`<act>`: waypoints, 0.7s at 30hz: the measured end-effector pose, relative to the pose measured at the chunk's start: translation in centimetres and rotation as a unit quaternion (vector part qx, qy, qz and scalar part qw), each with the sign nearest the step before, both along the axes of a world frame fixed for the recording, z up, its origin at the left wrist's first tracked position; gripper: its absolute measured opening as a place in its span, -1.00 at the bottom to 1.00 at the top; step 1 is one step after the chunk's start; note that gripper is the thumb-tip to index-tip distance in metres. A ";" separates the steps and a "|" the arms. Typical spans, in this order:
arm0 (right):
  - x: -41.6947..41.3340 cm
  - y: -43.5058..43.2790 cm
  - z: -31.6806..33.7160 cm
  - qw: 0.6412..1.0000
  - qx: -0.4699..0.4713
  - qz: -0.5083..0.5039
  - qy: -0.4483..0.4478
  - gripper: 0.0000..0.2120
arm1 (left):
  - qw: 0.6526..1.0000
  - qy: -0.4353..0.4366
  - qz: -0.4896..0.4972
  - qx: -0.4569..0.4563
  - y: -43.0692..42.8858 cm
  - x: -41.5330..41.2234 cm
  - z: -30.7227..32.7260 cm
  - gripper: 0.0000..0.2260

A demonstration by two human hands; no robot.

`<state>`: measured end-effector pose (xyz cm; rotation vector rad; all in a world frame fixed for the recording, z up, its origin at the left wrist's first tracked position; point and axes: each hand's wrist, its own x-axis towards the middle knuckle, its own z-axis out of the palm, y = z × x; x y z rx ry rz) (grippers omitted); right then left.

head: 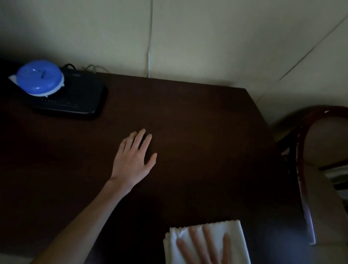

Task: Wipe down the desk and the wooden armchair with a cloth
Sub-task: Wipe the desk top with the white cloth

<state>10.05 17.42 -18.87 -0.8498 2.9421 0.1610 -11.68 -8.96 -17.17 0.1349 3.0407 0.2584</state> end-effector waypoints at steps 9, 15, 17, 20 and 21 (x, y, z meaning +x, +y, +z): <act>-20.2 -6.1 1.1 0.985 -0.085 -0.152 -0.009 -0.37 | 1.000 -0.007 0.008 0.002 -7.7 0.5 1.7 -0.48; -38.8 -11.9 0.5 0.965 -0.081 -0.248 -0.019 -0.36 | 1.000 0.021 0.002 0.010 -10.5 0.1 0.5 -0.49; -42.3 -13.2 0.2 0.961 -0.089 -0.258 -0.035 -0.36 | 1.000 0.025 -0.006 0.013 -11.0 0.0 -0.1 -0.48; -43.1 -13.6 -0.4 0.968 -0.063 -0.243 -0.021 -0.36 | 0.999 0.031 -0.017 0.016 -11.4 -0.1 -0.4 -0.47; -42.2 -13.9 -0.2 0.973 -0.054 -0.222 -0.023 -0.37 | 0.999 0.028 -0.021 0.023 -11.6 -0.1 -0.4 -0.48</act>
